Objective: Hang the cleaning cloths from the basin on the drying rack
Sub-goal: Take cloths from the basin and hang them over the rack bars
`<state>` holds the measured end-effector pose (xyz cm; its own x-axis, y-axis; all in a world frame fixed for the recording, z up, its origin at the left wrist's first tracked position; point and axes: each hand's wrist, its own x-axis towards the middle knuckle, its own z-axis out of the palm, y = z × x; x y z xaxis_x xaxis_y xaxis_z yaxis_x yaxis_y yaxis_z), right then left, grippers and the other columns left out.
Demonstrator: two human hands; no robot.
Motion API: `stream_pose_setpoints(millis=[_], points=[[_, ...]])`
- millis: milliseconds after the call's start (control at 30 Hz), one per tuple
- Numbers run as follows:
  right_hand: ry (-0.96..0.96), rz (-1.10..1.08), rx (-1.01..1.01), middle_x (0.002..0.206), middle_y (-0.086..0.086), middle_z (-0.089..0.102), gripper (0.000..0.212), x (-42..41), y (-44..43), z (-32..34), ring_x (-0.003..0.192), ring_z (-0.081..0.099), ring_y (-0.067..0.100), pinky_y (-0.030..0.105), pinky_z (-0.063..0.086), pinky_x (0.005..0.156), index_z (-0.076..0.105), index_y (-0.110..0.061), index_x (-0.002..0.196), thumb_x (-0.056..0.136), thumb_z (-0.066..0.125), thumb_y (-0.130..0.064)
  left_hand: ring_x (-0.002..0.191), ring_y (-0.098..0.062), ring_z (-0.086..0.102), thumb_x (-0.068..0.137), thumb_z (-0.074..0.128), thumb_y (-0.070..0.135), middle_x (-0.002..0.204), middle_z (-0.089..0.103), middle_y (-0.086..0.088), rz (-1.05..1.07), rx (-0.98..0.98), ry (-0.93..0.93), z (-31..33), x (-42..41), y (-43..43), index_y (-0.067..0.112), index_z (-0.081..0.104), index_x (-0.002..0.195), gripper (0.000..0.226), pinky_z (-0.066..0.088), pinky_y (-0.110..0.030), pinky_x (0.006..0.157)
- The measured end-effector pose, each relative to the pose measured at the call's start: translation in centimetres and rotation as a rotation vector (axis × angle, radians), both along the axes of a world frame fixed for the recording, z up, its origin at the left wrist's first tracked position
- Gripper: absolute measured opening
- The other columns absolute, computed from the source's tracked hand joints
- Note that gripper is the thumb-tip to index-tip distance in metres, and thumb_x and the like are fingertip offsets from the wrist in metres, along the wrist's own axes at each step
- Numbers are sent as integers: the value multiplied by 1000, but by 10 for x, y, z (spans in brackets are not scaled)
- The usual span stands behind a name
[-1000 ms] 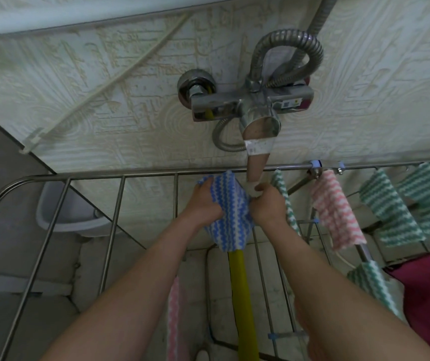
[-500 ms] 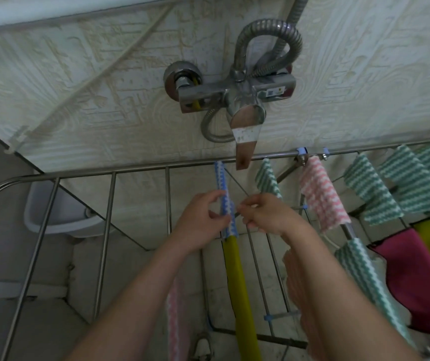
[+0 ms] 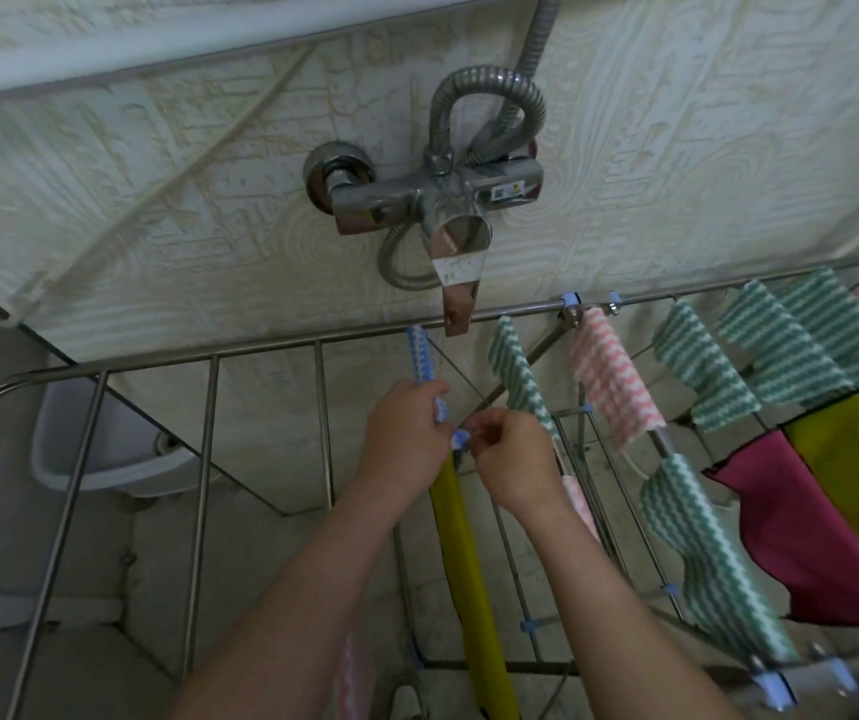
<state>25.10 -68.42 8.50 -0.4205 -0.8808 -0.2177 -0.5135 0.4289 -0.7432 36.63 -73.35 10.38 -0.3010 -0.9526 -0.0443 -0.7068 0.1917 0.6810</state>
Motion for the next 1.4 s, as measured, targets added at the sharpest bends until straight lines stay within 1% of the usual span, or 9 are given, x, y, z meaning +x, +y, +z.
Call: stream_pose_setpoints(millis=[100, 300, 533, 633, 800, 933, 1100, 1233, 1400], points=[[118, 74, 53, 96, 7, 73, 22, 1, 2, 3, 93, 66, 25, 28, 49, 75, 73, -18, 95, 83, 56, -12, 100, -16, 54, 87, 62, 16, 116, 55, -5, -77, -46, -83, 2, -2, 4, 15, 59, 125, 38, 36, -18, 81], [208, 207, 20, 91, 10, 71, 25, 10, 14, 3, 86, 65, 28, 34, 52, 69, 74, -18, 91, 88, 50, -27, 136, -26, 26, 94, 50, 31, 156, 22, -4, -195, -69, -298, -6, 6, 9, 14, 43, 138, 47, 32, -35, 106], [109, 339, 126, 99, 15, 70, 28, 6, 31, 11, 94, 64, 30, 28, 43, 68, 68, -12, 108, 97, 44, -21, 141, -28, 12, 92, 52, 32, 160, 6, -1, -236, 86, -291, -4, 5, 6, 15, 31, 144, 59, 27, -39, 109], [145, 271, 59, 110, 9, 70, 30, -4, 46, 21, 104, 64, 25, 33, 50, 84, 66, -16, 115, 96, 46, -28, 140, -31, 13, 90, 55, 35, 159, 8, -5, -207, 104, -316, -7, 2, 4, 16, 29, 145, 64, 28, -41, 108], [90, 131, -60, 97, 4, 72, 26, -25, 75, 41, 95, 64, 20, 34, 49, 82, 70, -19, 104, 98, 47, -29, 131, -30, 35, 88, 56, 26, 145, 39, -9, -93, -100, -145, 6, -20, 18, 16, 46, 134, 48, 37, -40, 101], [87, 7, -113, 85, 7, 72, 27, -48, 112, 55, 83, 64, 20, 37, 49, 75, 68, -14, 92, 98, 47, -30, 93, -14, 62, 87, 61, 30, 104, 68, 3, -128, -44, 105, 31, -52, 52, 23, 67, 108, 23, 50, -30, 81], [124, -141, -153, 84, 3, 72, 21, -83, 178, 74, 79, 64, 16, 34, 48, 72, 70, -14, 97, 96, 51, -22, 62, -14, 63, 95, 49, 31, 64, 65, 4, -344, -17, 221, 43, -96, 115, 19, 62, 71, 29, 52, -39, 63], [133, -221, -167, 83, 1, 72, 18, -103, 222, 77, 77, 64, 17, 34, 50, 71, 72, -13, 98, 93, 54, -15, 63, -16, 61, 96, 49, 22, 62, 60, 9, -467, -3, 307, 36, -127, 158, 20, 67, 89, 19, 52, -41, 65], [122, -381, -153, 71, -5, 67, 16, -156, 333, 79, 65, 61, 12, 35, 50, 64, 68, -19, 84, 91, 55, -14, 83, -10, 56, 88, 43, 13, 90, 62, 4, -695, 32, 372, 39, -192, 258, 21, 64, 109, 30, 47, -25, 71]])
